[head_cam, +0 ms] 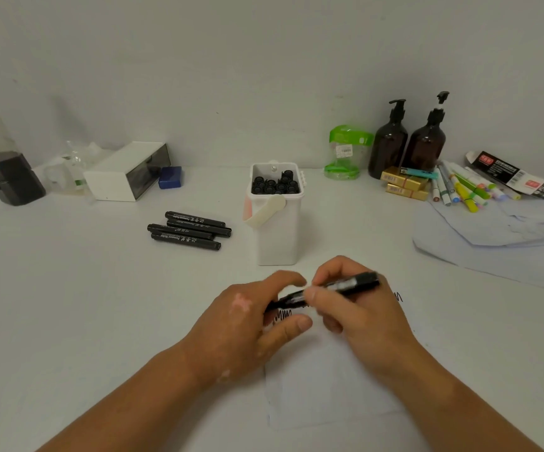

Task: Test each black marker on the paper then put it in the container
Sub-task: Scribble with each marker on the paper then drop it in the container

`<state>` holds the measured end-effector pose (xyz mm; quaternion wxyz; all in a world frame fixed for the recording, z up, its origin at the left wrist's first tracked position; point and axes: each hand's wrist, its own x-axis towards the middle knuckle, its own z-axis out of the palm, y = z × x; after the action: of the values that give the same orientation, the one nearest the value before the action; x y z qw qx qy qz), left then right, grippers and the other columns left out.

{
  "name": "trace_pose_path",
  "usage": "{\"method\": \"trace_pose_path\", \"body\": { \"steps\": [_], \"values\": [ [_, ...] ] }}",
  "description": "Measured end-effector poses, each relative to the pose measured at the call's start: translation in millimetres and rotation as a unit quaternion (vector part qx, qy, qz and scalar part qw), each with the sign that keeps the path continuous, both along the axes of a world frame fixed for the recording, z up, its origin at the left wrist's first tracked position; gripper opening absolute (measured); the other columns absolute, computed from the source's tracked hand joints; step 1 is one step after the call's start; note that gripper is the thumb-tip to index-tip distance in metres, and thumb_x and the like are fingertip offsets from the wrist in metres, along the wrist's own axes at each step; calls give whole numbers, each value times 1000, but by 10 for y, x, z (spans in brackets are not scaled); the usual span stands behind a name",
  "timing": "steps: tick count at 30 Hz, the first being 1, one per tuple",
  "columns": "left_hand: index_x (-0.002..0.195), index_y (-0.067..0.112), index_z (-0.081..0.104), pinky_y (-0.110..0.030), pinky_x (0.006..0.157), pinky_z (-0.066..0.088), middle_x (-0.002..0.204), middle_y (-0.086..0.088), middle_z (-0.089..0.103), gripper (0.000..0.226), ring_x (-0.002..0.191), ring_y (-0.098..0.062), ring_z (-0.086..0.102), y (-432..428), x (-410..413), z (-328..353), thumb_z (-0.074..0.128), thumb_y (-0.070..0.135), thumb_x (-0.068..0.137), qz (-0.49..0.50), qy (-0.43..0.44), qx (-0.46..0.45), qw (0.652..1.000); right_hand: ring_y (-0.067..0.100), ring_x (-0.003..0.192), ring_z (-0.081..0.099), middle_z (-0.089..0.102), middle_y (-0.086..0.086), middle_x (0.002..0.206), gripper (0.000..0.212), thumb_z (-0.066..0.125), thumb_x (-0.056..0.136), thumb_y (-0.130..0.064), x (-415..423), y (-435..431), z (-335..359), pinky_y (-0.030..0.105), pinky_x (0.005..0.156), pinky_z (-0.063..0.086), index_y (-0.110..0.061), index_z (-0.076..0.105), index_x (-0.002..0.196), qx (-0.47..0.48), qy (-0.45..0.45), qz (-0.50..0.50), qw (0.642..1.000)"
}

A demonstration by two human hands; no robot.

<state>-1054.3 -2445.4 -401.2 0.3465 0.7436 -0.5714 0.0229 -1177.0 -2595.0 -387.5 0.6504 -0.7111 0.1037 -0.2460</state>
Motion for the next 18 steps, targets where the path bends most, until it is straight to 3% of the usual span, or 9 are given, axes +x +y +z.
{"method": "trace_pose_path", "body": {
  "steps": [4, 7, 9, 12, 15, 18],
  "values": [
    [116, 34, 59, -4, 65, 35, 79, 19, 48, 52, 75, 4, 49, 58, 127, -49, 66, 67, 76, 63, -4, 8, 998, 17, 46, 36, 45, 3, 49, 12, 70, 64, -28, 8, -161, 0, 30, 45, 26, -18, 63, 67, 109, -27, -65, 992],
    [117, 39, 63, -2, 76, 35, 98, 21, 48, 54, 92, 10, 48, 79, 177, -70, 72, 67, 72, 58, -3, 57, 997, 18, 48, 50, 61, 11, 56, 18, 61, 74, -24, -1, -217, -29, 28, 42, 36, -15, 76, 81, 103, 11, -55, 993],
    [123, 42, 62, -9, 85, 39, 105, 20, 45, 62, 98, 5, 48, 70, 169, -91, 71, 73, 69, 49, 7, 94, 994, 19, 52, 57, 68, 12, 63, 21, 62, 75, -25, 6, -195, -41, 27, 43, 42, -15, 79, 83, 74, 50, -37, 995],
    [128, 43, 59, -24, 93, 45, 109, 18, 43, 69, 105, -4, 46, 54, 139, -97, 67, 77, 69, 52, 4, 140, 989, 11, 50, 57, 69, 0, 63, 12, 69, 72, -30, 18, -149, -80, 22, 45, 44, -24, 76, 80, -30, 131, -41, 990],
    [129, 44, 58, -28, 96, 45, 111, 16, 43, 68, 108, -7, 45, 64, 140, -91, 66, 77, 69, 59, 2, 160, 985, 1, 52, 58, 72, -9, 67, 7, 76, 76, -29, 35, -138, -146, 13, 48, 41, -33, 74, 82, -128, 181, -80, 972],
    [130, 44, 58, -30, 97, 44, 112, 15, 43, 70, 109, -8, 45, 74, 150, -89, 65, 77, 69, 59, 3, 165, 984, 0, 62, 64, 73, -13, 69, 9, 76, 77, -29, 45, -130, -176, 8, 53, 42, -37, 74, 81, -159, 190, -84, 965]
  ]
}}
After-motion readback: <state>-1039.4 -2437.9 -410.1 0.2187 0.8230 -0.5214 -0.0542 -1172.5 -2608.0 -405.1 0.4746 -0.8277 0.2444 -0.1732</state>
